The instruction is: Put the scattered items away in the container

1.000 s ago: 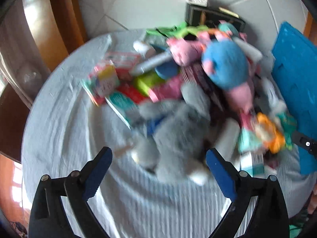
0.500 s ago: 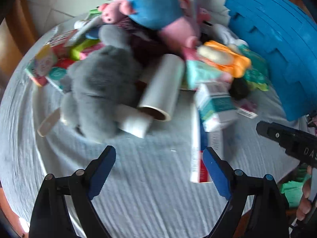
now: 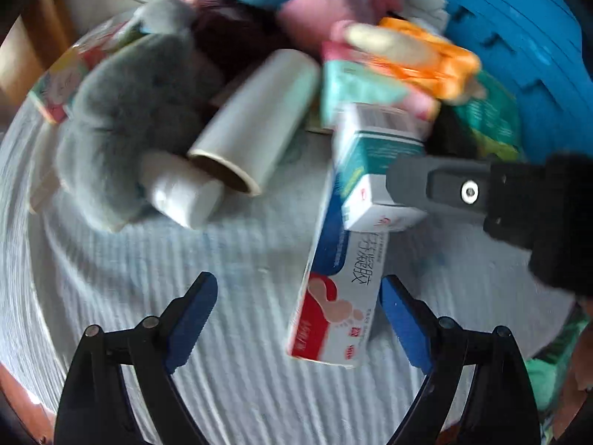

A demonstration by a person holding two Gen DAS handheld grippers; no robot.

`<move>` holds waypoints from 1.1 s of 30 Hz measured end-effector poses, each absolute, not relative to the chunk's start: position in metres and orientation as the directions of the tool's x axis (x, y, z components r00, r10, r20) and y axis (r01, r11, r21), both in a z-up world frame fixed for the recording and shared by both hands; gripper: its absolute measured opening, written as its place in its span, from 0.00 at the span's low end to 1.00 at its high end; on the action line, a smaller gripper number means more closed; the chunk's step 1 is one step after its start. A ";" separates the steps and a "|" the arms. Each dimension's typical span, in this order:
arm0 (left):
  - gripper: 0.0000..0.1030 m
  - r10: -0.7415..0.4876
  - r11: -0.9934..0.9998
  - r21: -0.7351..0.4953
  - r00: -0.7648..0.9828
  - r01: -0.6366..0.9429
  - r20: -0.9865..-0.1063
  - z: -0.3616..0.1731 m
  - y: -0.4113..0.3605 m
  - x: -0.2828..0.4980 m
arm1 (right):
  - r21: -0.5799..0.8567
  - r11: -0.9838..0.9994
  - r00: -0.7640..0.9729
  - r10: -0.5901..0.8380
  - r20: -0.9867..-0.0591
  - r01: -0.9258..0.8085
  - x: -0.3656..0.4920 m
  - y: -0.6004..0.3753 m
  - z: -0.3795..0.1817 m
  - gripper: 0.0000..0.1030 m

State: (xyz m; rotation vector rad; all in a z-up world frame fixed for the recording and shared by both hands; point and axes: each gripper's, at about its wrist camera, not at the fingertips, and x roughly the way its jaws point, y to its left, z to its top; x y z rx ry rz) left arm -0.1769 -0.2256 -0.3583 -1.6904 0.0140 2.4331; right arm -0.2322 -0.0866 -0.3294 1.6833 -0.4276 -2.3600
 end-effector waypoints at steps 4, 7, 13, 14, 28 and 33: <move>0.83 0.103 -0.989 -0.055 -0.361 -0.140 -0.927 -0.360 -0.234 -0.180 | 0.337 -0.941 -0.351 -0.325 -0.878 0.031 -0.236 -0.089 -0.331 0.55; 0.69 0.063 -0.991 -0.013 -0.383 -0.130 -0.922 -0.355 -0.236 -0.182 | 0.235 -0.972 -0.374 -0.205 -0.905 -0.034 -0.226 -0.066 -0.322 0.35; 0.69 0.131 -0.980 -0.064 -0.372 -0.188 -0.919 -0.342 -0.228 -0.181 | 0.166 -0.977 -0.334 -0.114 -0.936 -0.132 -0.197 -0.014 -0.332 0.36; 0.70 0.123 -0.977 -0.042 -0.393 -0.209 -0.911 -0.336 -0.222 -0.178 | 0.184 -0.974 -0.342 -0.129 -0.931 -0.131 -0.193 -0.014 -0.331 0.39; 0.68 0.112 -0.964 -0.027 -0.312 -0.264 -0.944 -0.367 -0.222 -0.155 | 0.292 -0.953 -0.299 -0.257 -0.919 -0.079 -0.194 -0.061 -0.356 0.56; 0.67 0.129 -0.965 -0.049 -0.305 -0.258 -0.943 -0.353 -0.241 -0.135 | 0.191 -0.969 -0.341 -0.129 -0.931 -0.157 -0.204 -0.059 -0.353 0.55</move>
